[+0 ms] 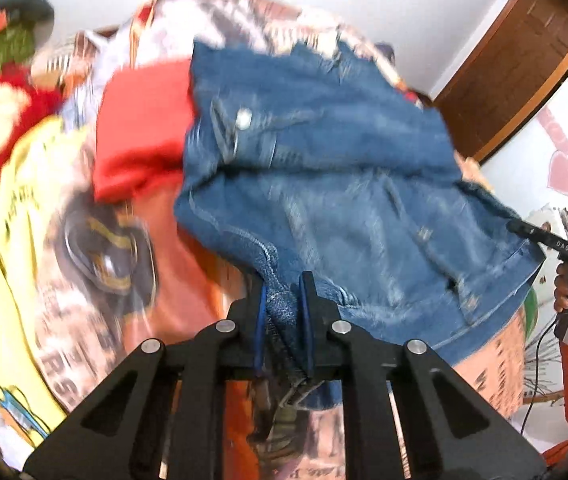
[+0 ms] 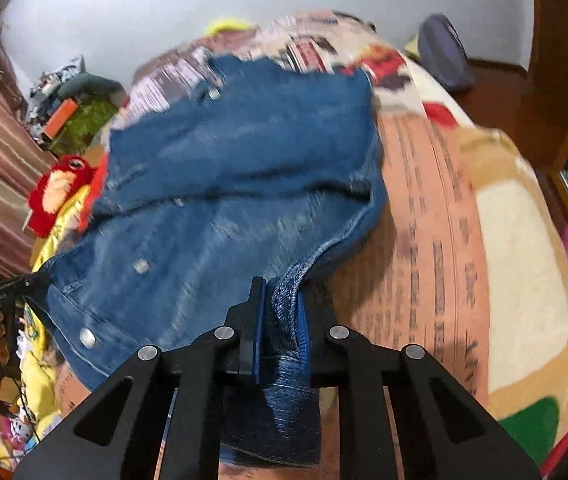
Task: Fold large clothes
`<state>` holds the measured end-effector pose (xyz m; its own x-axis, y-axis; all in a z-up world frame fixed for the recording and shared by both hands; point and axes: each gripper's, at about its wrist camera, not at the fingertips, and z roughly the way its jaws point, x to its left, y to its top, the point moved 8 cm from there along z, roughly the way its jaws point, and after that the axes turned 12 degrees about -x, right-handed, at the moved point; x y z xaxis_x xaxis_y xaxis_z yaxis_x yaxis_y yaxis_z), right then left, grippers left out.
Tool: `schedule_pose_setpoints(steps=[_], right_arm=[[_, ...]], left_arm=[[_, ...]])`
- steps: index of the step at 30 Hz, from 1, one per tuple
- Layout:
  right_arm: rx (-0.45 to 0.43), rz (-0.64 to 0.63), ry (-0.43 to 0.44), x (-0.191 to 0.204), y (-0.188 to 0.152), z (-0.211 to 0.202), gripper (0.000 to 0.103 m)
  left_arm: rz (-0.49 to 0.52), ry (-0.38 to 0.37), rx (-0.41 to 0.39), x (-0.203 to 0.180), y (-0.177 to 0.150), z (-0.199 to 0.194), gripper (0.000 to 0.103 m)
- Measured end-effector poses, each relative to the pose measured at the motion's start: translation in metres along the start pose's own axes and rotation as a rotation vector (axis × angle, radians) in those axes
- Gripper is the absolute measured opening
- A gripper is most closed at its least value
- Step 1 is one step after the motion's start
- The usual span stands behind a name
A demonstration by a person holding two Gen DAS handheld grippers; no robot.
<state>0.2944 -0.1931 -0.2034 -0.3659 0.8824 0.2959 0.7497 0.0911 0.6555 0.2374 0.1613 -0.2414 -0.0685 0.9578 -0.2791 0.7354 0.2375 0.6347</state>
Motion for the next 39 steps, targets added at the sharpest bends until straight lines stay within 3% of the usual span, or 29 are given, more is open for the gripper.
schedule_pose_setpoints(steps=[6, 11, 15, 19, 23, 29, 35, 37, 39], right_arm=[[-0.081, -0.005, 0.039, 0.014, 0.051, 0.002, 0.012], [-0.161, 0.013, 0.024, 0.011, 0.11, 0.012, 0.012], [-0.208, 0.062, -0.009, -0.002, 0.153, 0.036, 0.012], [-0.197, 0.116, -0.045, -0.015, 0.182, 0.078, 0.012], [-0.145, 0.107, -0.104, -0.025, 0.188, 0.133, 0.012], [-0.083, 0.088, -0.136, -0.045, 0.175, 0.181, 0.012], [-0.033, 0.028, -0.18, -0.058, 0.157, 0.198, 0.012], [-0.031, 0.009, -0.181, -0.057, 0.158, 0.19, 0.012], [-0.053, -0.013, -0.179, -0.052, 0.162, 0.174, 0.016]], left_arm=[[-0.01, -0.037, -0.132, -0.013, 0.074, -0.005, 0.014], [-0.015, 0.014, -0.234, -0.01, 0.142, 0.012, 0.014], [-0.074, 0.071, -0.27, 0.015, 0.183, 0.037, 0.014], [-0.136, 0.105, -0.248, 0.043, 0.213, 0.09, 0.014], [-0.137, 0.163, -0.194, 0.063, 0.218, 0.143, 0.014], [-0.148, 0.198, -0.085, 0.089, 0.193, 0.203, 0.019], [-0.066, 0.23, -0.071, 0.088, 0.183, 0.21, 0.028], [-0.001, 0.289, -0.059, 0.083, 0.185, 0.202, 0.037], [0.051, 0.292, -0.044, 0.075, 0.186, 0.192, 0.039]])
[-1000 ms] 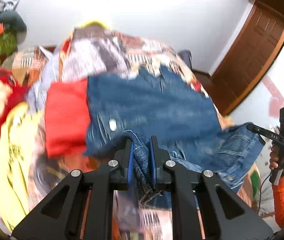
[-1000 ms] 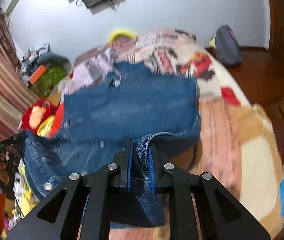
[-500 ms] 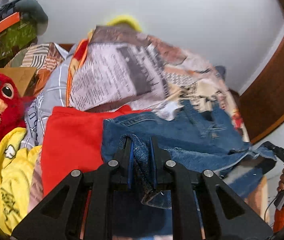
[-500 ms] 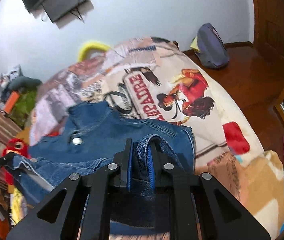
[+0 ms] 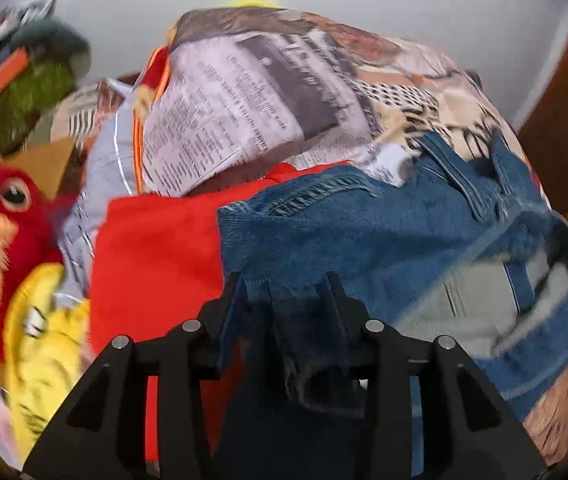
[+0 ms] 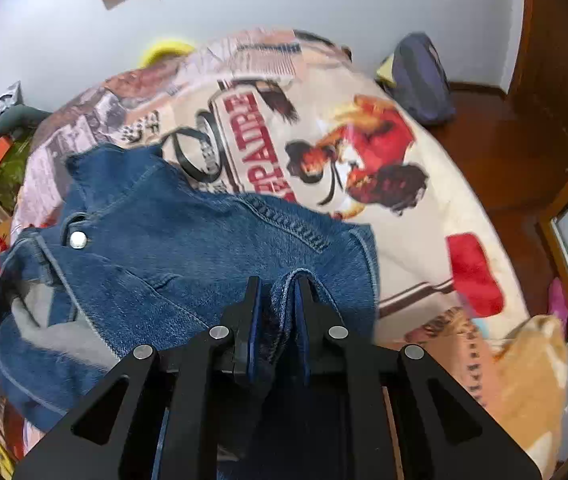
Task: Fold large clothes
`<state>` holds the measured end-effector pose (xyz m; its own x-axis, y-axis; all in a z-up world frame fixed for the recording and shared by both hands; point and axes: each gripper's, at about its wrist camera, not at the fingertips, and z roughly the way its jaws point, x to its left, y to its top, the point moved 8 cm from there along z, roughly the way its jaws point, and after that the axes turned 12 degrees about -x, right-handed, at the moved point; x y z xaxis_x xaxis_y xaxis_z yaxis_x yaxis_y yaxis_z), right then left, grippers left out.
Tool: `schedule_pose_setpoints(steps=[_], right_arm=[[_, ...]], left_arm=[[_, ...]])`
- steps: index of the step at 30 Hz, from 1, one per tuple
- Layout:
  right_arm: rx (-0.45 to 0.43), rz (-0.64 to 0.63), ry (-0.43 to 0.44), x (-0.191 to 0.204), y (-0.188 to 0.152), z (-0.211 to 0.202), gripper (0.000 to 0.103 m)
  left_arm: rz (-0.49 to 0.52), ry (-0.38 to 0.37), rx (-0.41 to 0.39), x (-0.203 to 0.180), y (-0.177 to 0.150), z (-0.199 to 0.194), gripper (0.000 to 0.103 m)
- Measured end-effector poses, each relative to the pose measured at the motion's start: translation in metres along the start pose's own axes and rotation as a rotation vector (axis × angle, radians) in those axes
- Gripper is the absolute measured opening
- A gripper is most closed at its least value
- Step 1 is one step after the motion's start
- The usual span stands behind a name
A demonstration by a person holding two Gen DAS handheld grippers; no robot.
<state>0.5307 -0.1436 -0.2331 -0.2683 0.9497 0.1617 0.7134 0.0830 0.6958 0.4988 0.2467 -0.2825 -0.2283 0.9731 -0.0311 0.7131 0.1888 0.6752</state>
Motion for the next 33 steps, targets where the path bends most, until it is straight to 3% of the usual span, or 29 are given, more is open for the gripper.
schedule_pose_setpoints(steps=[6, 9, 15, 21, 26, 30, 33], right_arm=[[-0.08, -0.126, -0.074, 0.01, 0.013, -0.057, 0.023], [-0.101, -0.155, -0.027, 0.022, 0.009, -0.084, 0.034], [-0.048, -0.199, 0.084, 0.059, -0.032, -0.104, 0.044], [0.032, -0.179, 0.138, 0.089, -0.076, -0.083, 0.046], [0.125, -0.176, 0.151, 0.103, -0.096, -0.047, 0.046], [0.135, -0.2, 0.177, 0.11, -0.07, -0.02, 0.046], [0.121, -0.183, 0.152, 0.106, -0.028, 0.005, 0.045]], left_arm=[[0.123, -0.018, -0.063, -0.017, 0.004, -0.059, 0.043], [0.163, -0.054, -0.087, -0.029, -0.005, -0.086, 0.051], [0.205, -0.083, -0.03, -0.047, -0.044, -0.092, 0.052], [0.206, -0.087, 0.055, -0.064, -0.076, -0.063, 0.052], [0.293, -0.055, 0.048, -0.079, -0.074, -0.036, 0.055], [0.317, -0.067, 0.069, -0.079, -0.056, -0.009, 0.056], [0.323, 0.039, 0.036, -0.06, -0.016, 0.014, 0.055]])
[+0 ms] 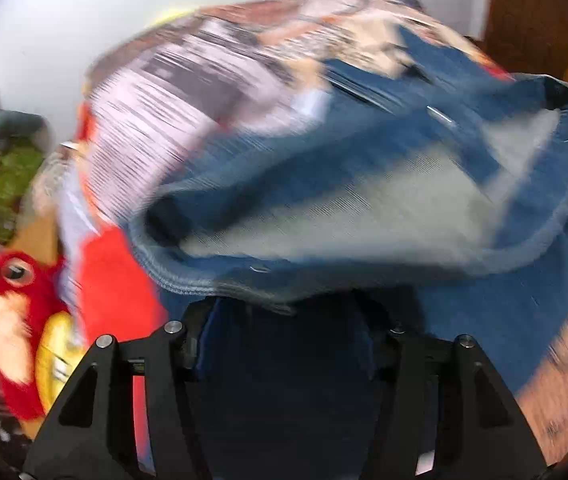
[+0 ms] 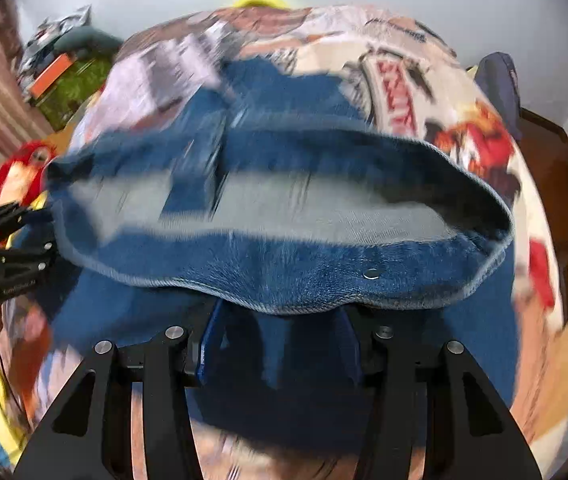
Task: Fold large clothes
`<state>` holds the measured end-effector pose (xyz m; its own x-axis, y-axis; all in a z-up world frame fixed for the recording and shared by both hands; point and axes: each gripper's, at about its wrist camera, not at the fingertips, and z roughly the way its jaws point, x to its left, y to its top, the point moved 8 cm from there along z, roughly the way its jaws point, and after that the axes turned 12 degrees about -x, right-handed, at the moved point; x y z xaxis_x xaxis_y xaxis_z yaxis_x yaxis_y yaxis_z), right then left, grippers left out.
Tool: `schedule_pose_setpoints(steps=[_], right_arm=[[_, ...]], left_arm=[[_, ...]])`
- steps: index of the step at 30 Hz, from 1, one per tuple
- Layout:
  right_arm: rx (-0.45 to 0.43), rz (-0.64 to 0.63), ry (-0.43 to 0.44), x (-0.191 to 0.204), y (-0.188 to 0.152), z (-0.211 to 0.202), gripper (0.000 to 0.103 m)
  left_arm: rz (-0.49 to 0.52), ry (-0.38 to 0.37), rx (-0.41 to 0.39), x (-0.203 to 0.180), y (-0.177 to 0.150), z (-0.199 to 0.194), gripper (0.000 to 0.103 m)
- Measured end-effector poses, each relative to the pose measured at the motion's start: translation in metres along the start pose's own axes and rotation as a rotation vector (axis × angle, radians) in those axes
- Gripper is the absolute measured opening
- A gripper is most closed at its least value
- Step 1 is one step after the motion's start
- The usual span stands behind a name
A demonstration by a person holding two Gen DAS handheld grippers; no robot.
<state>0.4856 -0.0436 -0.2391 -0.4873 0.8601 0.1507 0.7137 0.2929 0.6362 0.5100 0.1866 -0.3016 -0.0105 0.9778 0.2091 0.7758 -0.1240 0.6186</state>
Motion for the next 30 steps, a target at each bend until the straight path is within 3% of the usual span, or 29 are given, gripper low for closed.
schedule_pose_setpoints(steps=[3, 5, 9, 12, 16, 24, 27, 30], right_arm=[[-0.064, 0.065, -0.067, -0.018, 0.05, 0.01, 0.045], [-0.115, 0.096, -0.139, -0.027, 0.076, 0.007, 0.046], [-0.179, 0.12, -0.084, -0.016, 0.093, -0.008, 0.046], [-0.193, 0.072, -0.055, 0.0, 0.08, -0.017, 0.046], [-0.158, -0.005, -0.03, 0.019, 0.054, -0.013, 0.047], [-0.051, -0.008, 0.03, 0.043, -0.008, 0.004, 0.056], [-0.01, -0.012, 0.003, 0.034, -0.025, 0.012, 0.064], [-0.018, -0.001, -0.033, 0.016, -0.035, 0.005, 0.069]], left_arm=[[-0.097, 0.097, -0.028, 0.044, 0.038, 0.014, 0.055], [-0.171, 0.104, -0.042, 0.065, 0.055, 0.015, 0.055], [-0.161, 0.08, -0.065, 0.066, 0.058, 0.005, 0.055], [-0.109, 0.099, -0.107, 0.055, 0.05, -0.013, 0.056], [-0.148, 0.003, -0.145, 0.038, 0.039, -0.039, 0.067], [-0.118, -0.129, -0.076, -0.016, -0.008, -0.044, 0.069], [-0.121, -0.124, -0.018, -0.027, -0.035, -0.028, 0.071], [-0.162, -0.089, -0.053, -0.018, -0.048, -0.026, 0.083]])
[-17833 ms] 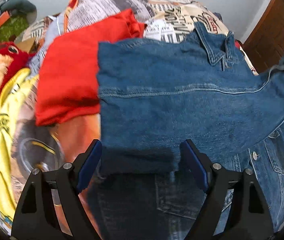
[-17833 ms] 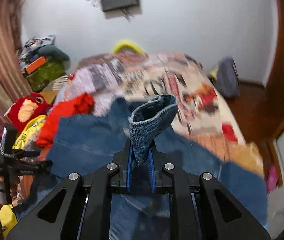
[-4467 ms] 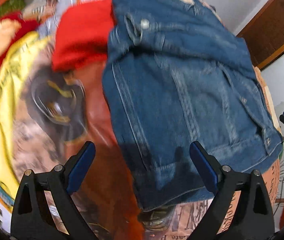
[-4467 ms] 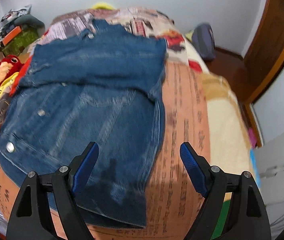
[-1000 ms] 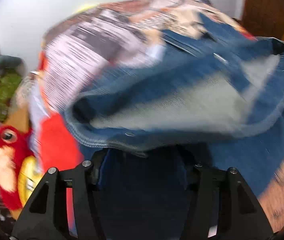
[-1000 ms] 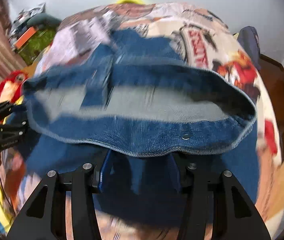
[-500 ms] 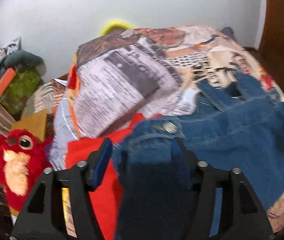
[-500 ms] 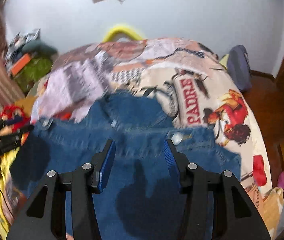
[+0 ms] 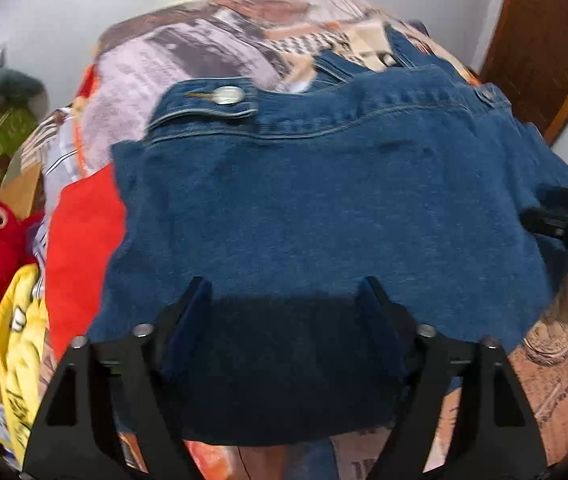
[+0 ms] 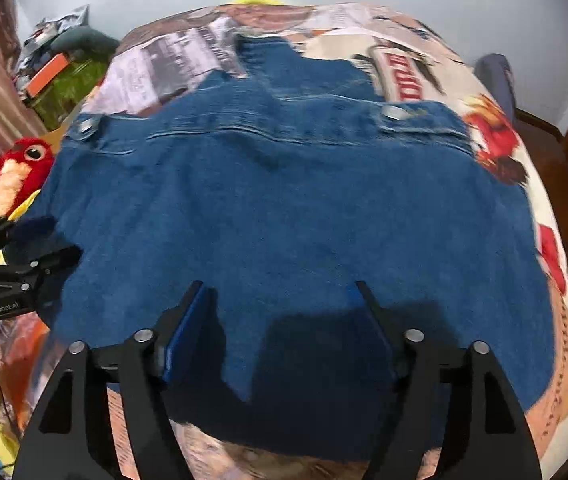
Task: Fold large clothes
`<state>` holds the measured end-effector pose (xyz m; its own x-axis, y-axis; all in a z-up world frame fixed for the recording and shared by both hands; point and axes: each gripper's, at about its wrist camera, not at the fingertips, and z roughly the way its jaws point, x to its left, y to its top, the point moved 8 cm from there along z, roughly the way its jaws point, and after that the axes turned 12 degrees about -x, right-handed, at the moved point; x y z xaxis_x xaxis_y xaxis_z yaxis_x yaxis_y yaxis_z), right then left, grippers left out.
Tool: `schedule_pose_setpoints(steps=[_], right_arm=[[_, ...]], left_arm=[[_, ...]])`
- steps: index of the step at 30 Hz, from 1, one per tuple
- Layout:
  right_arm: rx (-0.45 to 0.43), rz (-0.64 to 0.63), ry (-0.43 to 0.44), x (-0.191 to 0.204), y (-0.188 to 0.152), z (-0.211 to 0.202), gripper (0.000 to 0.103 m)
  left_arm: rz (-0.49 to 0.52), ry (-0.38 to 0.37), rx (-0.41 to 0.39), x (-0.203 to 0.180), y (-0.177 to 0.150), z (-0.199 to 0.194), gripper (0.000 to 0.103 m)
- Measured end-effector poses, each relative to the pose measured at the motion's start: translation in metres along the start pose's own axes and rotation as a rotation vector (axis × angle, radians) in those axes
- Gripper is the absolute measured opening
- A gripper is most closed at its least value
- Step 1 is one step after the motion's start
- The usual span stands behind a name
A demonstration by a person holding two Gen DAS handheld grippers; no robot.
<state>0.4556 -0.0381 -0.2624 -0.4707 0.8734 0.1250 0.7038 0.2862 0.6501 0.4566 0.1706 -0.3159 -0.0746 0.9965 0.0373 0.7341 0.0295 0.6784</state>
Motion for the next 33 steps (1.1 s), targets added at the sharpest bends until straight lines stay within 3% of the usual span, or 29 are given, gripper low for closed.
schedule_pose_setpoints(steps=[4, 6, 11, 20, 27, 30, 33], right_arm=[[-0.016, -0.032, -0.05, -0.025, -0.011, -0.013, 0.069], [-0.026, -0.039, -0.004, -0.027, -0.015, -0.02, 0.069], [-0.047, -0.093, -0.134, -0.042, -0.019, -0.032, 0.072], [-0.044, -0.009, -0.185, -0.074, -0.035, -0.054, 0.072], [-0.016, 0.008, -0.181, -0.065, -0.034, -0.067, 0.072], [-0.052, 0.006, -0.161, -0.055, -0.026, -0.077, 0.072], [-0.094, -0.008, -0.14, -0.042, -0.017, -0.085, 0.072]], left_arm=[[-0.004, 0.067, -0.026, 0.016, -0.006, -0.007, 0.083], [-0.013, 0.06, -0.028, 0.021, -0.007, -0.01, 0.083], [-0.039, 0.127, -0.048, 0.04, -0.011, -0.024, 0.083], [-0.174, 0.259, -0.059, 0.094, -0.042, -0.047, 0.084], [-0.313, 0.208, -0.073, 0.106, -0.052, -0.07, 0.084], [-0.384, 0.122, -0.094, 0.097, -0.051, -0.081, 0.084], [-0.494, -0.015, -0.083, 0.085, -0.056, -0.082, 0.084]])
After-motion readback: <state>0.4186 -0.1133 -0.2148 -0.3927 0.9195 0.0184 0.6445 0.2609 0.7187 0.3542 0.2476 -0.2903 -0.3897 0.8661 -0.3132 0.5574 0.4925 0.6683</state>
